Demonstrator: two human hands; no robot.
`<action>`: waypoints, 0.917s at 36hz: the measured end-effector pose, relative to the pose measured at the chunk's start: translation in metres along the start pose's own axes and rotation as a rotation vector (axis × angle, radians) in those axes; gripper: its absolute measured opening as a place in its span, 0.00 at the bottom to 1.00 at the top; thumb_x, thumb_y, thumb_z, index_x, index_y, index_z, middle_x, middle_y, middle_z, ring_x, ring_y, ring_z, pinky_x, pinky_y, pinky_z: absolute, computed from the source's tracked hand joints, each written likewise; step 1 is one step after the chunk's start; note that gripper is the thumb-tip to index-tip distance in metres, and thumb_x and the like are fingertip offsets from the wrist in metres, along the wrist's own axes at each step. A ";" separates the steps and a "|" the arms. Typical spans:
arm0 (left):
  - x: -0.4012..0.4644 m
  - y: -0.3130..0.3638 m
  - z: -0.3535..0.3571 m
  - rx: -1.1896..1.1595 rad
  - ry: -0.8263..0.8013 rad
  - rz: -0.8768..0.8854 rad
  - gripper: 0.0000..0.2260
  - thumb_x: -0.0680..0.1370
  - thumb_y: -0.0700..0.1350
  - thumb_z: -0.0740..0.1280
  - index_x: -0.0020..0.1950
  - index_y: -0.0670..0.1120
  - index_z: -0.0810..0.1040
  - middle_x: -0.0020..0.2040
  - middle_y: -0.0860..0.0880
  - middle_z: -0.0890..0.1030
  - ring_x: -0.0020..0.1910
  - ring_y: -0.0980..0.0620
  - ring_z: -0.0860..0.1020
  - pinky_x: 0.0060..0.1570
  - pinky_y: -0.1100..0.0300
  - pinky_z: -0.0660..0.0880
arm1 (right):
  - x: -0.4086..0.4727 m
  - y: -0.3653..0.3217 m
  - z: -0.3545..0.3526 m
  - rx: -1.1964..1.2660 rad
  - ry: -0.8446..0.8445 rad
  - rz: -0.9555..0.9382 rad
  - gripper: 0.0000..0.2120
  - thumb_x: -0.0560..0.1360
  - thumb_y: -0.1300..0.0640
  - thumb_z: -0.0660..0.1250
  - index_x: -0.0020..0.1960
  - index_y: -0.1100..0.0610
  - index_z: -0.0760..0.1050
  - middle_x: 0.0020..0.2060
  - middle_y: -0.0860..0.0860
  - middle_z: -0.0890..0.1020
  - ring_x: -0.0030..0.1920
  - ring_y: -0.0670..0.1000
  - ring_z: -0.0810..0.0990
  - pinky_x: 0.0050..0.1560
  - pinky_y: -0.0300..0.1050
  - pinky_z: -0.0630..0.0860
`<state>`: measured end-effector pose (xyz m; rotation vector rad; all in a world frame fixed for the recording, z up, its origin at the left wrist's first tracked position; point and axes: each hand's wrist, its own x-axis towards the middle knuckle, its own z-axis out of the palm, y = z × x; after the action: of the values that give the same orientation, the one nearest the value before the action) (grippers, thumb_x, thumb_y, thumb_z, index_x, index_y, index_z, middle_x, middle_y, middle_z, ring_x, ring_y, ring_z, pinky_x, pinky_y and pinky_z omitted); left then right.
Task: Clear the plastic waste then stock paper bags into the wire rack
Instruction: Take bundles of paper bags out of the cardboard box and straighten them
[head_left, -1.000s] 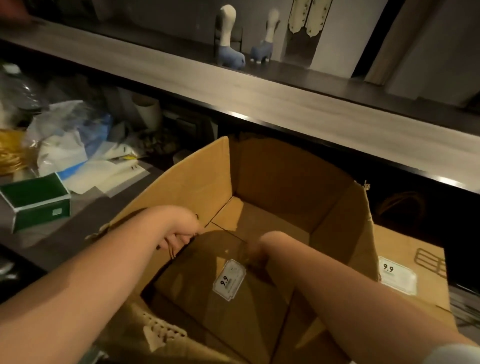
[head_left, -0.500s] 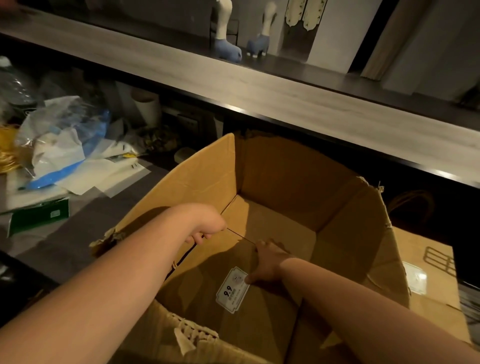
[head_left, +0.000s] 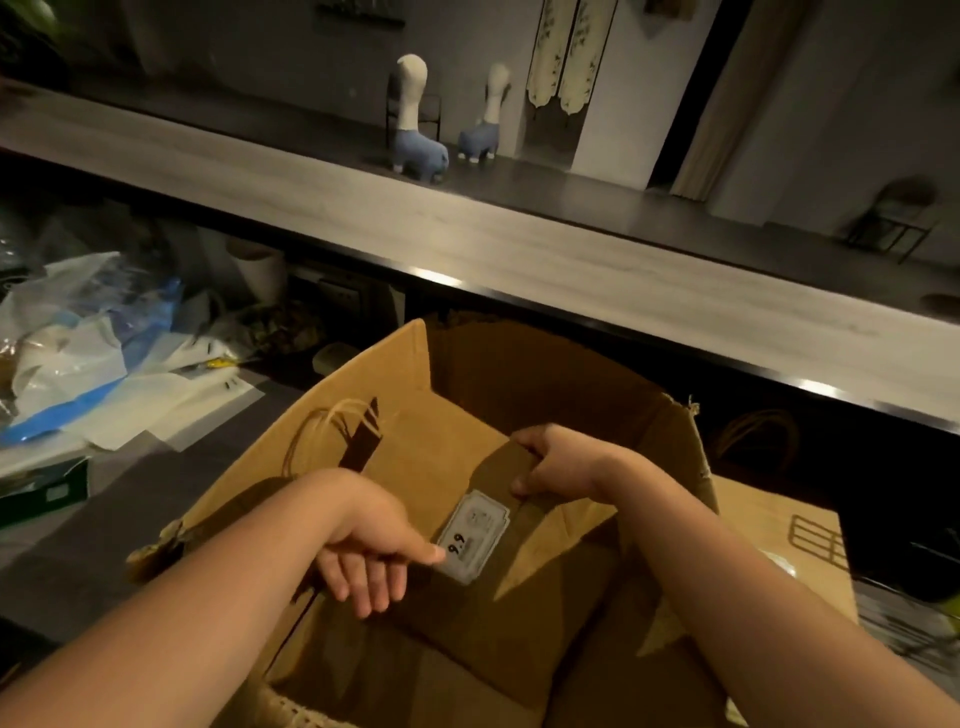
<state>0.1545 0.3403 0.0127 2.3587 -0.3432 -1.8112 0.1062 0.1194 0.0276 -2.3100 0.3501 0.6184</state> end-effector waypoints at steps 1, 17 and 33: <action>-0.001 -0.001 0.000 0.013 0.024 -0.014 0.28 0.75 0.69 0.58 0.55 0.45 0.78 0.45 0.50 0.84 0.45 0.54 0.83 0.46 0.61 0.76 | -0.012 -0.003 -0.009 0.063 0.025 -0.035 0.17 0.76 0.60 0.69 0.62 0.48 0.75 0.52 0.48 0.82 0.51 0.48 0.82 0.52 0.47 0.81; -0.093 0.117 0.061 -0.809 0.670 1.003 0.08 0.80 0.48 0.63 0.58 0.56 0.76 0.52 0.56 0.84 0.51 0.57 0.82 0.53 0.54 0.79 | -0.195 0.058 -0.090 0.759 0.708 -0.289 0.17 0.73 0.49 0.69 0.60 0.43 0.70 0.52 0.48 0.83 0.50 0.53 0.84 0.51 0.54 0.81; -0.047 0.247 0.185 -0.392 0.672 0.718 0.48 0.76 0.48 0.68 0.75 0.55 0.29 0.77 0.57 0.50 0.74 0.54 0.56 0.71 0.57 0.57 | -0.202 0.236 -0.040 0.647 0.774 0.235 0.20 0.78 0.52 0.67 0.68 0.49 0.69 0.53 0.45 0.79 0.52 0.47 0.79 0.46 0.42 0.77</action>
<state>-0.0574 0.1188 0.0711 2.0202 -0.5715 -0.6544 -0.1497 -0.0620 0.0244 -1.7841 1.0198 -0.3016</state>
